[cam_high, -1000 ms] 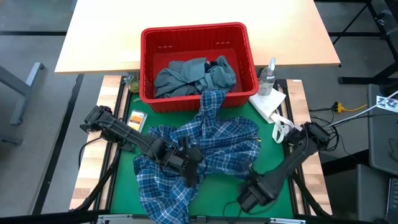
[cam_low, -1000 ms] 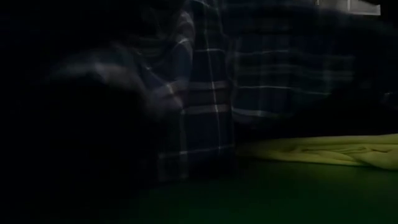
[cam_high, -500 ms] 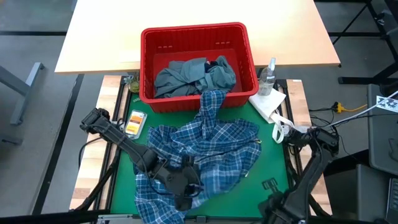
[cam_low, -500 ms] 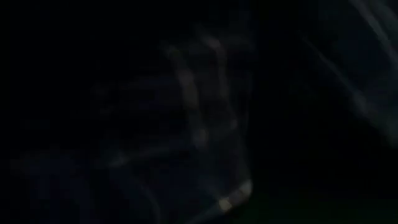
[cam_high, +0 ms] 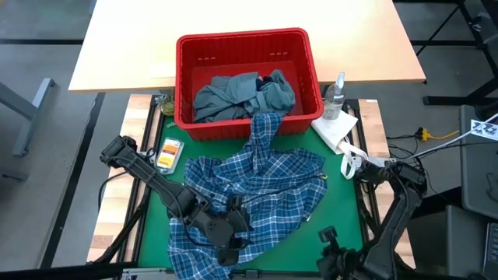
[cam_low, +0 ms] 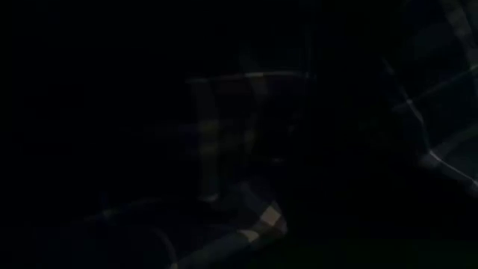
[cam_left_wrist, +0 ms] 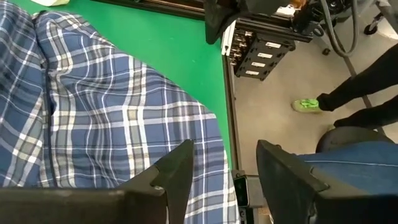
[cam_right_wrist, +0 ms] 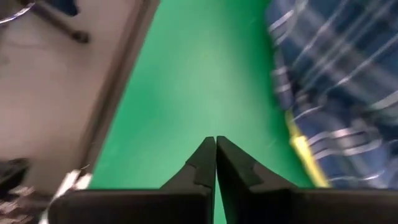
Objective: Fold Laundry from Bin
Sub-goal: Fold the blue shirt
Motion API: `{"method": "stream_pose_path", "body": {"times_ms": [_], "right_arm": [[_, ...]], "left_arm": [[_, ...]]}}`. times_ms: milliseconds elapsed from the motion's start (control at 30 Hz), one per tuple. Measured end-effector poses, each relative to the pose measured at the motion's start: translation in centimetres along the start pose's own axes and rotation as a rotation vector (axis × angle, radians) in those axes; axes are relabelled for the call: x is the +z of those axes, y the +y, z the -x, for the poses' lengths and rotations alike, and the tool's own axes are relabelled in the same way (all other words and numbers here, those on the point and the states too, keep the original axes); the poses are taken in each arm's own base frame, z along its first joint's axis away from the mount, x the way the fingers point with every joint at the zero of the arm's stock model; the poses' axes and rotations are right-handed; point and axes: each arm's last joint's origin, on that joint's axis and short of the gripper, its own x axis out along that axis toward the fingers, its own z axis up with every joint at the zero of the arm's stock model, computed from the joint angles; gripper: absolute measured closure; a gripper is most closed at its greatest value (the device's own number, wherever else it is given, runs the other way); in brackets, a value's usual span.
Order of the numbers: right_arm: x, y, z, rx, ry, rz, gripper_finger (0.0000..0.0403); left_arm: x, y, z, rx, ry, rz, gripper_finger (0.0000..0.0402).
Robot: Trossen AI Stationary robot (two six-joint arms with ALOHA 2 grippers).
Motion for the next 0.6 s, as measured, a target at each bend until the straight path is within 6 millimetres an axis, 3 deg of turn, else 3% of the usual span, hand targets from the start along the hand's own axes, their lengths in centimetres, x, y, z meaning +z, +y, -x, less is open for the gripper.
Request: {"method": "stream_pose_path", "body": {"times_ms": [200,600], "right_arm": [[0.9,-1.4,-0.5,-0.035,-0.004,0.028,0.0366],[2.2,-3.6,-1.3,-0.038,0.021,0.039,0.0288]], "left_arm": [[-0.1,0.0,0.0,0.003,0.006,-0.003,0.0245],[-0.1,0.0,0.0,0.004,0.008,-0.005,0.025]]}}
